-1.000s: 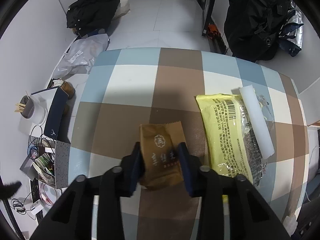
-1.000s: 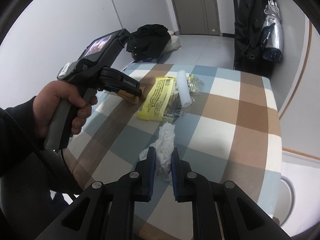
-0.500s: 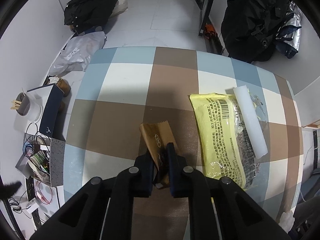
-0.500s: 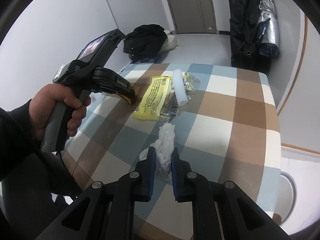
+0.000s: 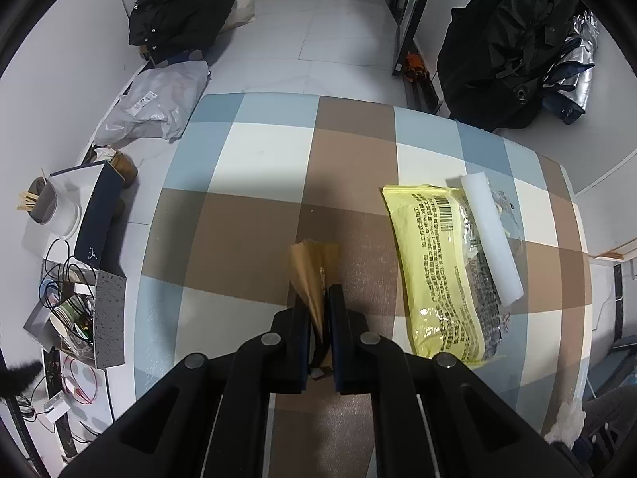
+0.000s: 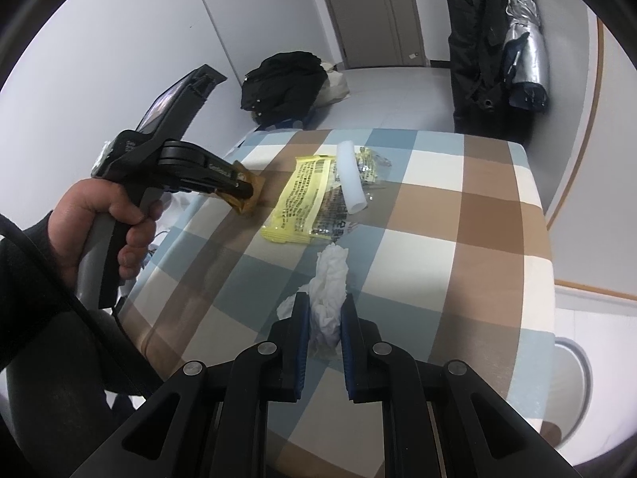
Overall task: Collect trash
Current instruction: 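Lift the brown sachet with the left tool while the right tool holds the tissue, then carry the brown sachet and white tissue with both tools over the white bin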
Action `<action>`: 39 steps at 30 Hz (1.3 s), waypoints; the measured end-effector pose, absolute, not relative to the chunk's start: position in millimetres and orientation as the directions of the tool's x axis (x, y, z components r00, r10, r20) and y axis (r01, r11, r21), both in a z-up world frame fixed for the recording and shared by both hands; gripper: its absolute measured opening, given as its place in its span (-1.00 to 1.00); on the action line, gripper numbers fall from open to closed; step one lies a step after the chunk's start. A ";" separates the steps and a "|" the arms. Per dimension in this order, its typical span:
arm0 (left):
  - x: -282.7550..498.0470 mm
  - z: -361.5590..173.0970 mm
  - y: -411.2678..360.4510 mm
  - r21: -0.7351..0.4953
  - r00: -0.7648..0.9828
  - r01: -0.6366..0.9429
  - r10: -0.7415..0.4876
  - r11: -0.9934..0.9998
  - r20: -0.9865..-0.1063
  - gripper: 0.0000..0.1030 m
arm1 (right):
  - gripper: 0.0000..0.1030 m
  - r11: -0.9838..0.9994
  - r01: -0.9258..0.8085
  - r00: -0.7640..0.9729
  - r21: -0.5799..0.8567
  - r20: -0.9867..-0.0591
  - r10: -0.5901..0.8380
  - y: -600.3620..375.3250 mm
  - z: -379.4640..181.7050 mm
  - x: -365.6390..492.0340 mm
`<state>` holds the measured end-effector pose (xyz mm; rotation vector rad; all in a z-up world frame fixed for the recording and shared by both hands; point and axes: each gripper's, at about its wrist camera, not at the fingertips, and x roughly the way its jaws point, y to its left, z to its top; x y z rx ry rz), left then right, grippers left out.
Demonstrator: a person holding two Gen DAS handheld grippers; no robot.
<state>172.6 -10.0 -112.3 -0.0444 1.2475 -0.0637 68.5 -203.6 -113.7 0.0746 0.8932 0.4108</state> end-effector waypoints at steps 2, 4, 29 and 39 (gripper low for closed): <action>171.7 -111.9 -8.8 -0.075 0.317 0.026 -0.080 0.997 -0.945 -0.91 | -0.73 0.920 -0.313 0.555 0.234 -0.741 0.378 -203.8 -113.7 68.6; 169.7 -109.7 -7.3 -0.087 0.323 0.033 -0.093 0.996 -0.942 -0.91 | -0.73 0.922 -0.310 0.558 0.233 -0.740 0.375 -203.9 -113.2 68.0; 126.6 -68.6 12.8 -0.254 0.390 0.042 -0.250 0.966 -0.886 -0.91 | -0.73 0.928 -0.258 0.550 0.268 -0.749 0.369 -209.6 -114.4 67.8; 88.8 -22.0 29.4 -0.312 0.533 0.040 -0.284 0.949 -0.797 -0.91 | -0.73 0.925 -0.248 0.585 0.286 -0.717 0.379 -208.5 -85.7 63.4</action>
